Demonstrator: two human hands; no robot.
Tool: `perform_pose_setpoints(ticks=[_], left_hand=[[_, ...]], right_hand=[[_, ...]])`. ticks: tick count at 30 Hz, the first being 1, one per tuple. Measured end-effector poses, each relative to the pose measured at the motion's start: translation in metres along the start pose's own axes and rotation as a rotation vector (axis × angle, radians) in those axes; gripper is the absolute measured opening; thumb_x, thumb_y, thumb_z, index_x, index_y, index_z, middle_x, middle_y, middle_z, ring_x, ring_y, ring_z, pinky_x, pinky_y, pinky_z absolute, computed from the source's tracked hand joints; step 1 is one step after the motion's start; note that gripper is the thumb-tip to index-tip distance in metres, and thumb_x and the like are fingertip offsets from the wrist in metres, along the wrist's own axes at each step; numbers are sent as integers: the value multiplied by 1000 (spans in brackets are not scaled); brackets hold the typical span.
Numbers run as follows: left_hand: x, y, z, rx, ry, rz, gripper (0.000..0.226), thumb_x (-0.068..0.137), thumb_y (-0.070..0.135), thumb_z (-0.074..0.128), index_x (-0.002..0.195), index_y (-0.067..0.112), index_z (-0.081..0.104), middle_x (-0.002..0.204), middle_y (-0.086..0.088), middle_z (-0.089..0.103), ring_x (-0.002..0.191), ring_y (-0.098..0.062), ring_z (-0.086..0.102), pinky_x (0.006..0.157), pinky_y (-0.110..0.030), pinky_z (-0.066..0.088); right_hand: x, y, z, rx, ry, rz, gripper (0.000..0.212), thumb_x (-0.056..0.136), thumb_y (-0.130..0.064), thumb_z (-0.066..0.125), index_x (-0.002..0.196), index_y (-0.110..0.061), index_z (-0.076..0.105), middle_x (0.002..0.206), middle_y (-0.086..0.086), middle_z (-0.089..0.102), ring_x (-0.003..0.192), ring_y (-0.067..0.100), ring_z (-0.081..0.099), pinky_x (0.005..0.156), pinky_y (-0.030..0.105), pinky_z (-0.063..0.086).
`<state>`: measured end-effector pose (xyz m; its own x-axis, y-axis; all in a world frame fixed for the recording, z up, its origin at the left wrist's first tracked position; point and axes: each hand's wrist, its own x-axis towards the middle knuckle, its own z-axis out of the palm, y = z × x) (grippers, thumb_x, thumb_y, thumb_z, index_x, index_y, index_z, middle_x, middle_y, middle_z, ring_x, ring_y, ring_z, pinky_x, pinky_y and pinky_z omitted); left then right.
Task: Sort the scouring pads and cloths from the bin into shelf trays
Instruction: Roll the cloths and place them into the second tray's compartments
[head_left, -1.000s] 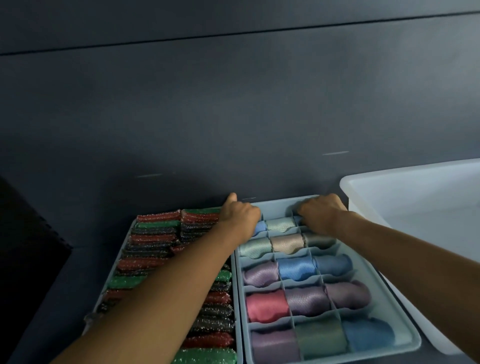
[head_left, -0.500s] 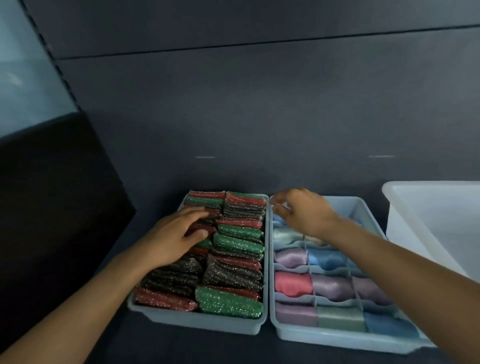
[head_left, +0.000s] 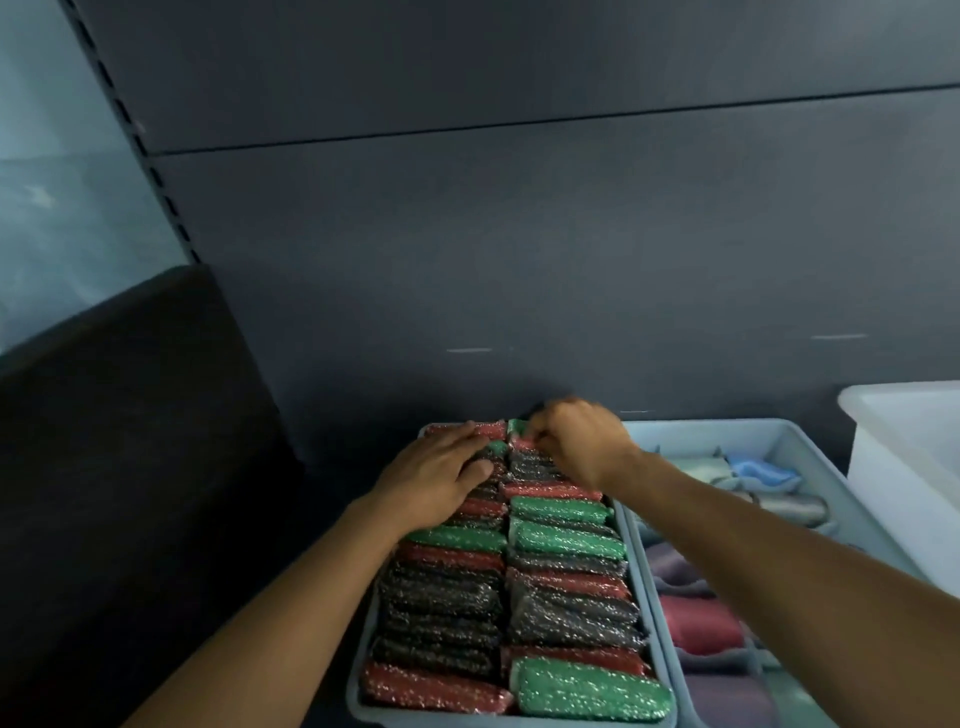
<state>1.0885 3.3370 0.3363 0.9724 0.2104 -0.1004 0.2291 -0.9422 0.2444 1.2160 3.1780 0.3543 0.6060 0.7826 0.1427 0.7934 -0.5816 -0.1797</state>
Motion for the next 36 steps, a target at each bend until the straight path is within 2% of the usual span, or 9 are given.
perform_pose_setpoints(ticks=[4,7,14,22,26,28,31,33,36], left_hand=[[12,-12,-12,-36,322,36,24,101,21,49,109,14,71,112,-1,65,102,-18,62,93,-37,51],[24,-7,-23,32,284,42,19,96,21,60,108,15,73,111,1,69,100,-15,66,89,-30,52],[40,-5,-24,278,236,164,13,94,18,60,85,13,68,98,0,65,95,-17,59,97,-37,44],[30,-11,-9,87,356,186,12,98,19,56,107,15,62,111,4,57,103,-13,56,86,-29,50],[22,-13,-8,-119,274,134,43,103,27,44,145,20,40,147,6,45,135,-11,43,111,-24,32],[14,-11,-4,-147,97,148,52,105,39,28,154,25,20,161,8,20,147,-6,17,115,-23,10],[9,-13,6,-5,-118,140,57,105,46,12,155,29,-6,161,11,-13,141,2,-15,111,-23,-12],[13,-15,2,30,-170,145,58,103,49,10,154,29,-10,161,11,-17,143,-1,-18,112,-24,-12],[4,-13,-15,-126,-113,91,58,102,52,12,154,33,-6,157,16,-13,148,-8,-11,115,-28,-5]], right_hand=[[7,-4,-2,-94,-55,53,19,95,-18,55,107,-23,68,106,0,69,94,21,64,77,29,47],[8,-10,-5,-180,-69,44,23,91,-2,52,101,-17,67,101,3,69,82,20,59,72,30,46],[10,-20,-4,-300,-94,-17,28,90,4,50,108,-12,64,112,7,67,102,26,63,89,37,51],[13,-15,3,-156,-48,51,21,90,-7,55,106,-20,62,107,5,67,98,27,62,78,33,47],[3,0,6,80,145,67,27,91,-29,62,117,-19,61,115,3,60,111,24,54,85,32,44],[-8,-4,12,148,49,12,44,97,-41,48,135,-18,51,134,2,53,128,25,45,102,34,38],[-19,-9,23,59,-313,-12,67,98,-57,19,154,-21,10,160,-6,5,149,17,1,120,36,4],[-17,-7,15,54,-407,-14,69,97,-60,13,154,-24,-2,160,-5,-9,147,11,-10,118,34,-4],[-20,-5,3,242,-341,62,65,98,-58,17,154,-27,4,162,-5,0,148,10,-4,117,32,-1]])
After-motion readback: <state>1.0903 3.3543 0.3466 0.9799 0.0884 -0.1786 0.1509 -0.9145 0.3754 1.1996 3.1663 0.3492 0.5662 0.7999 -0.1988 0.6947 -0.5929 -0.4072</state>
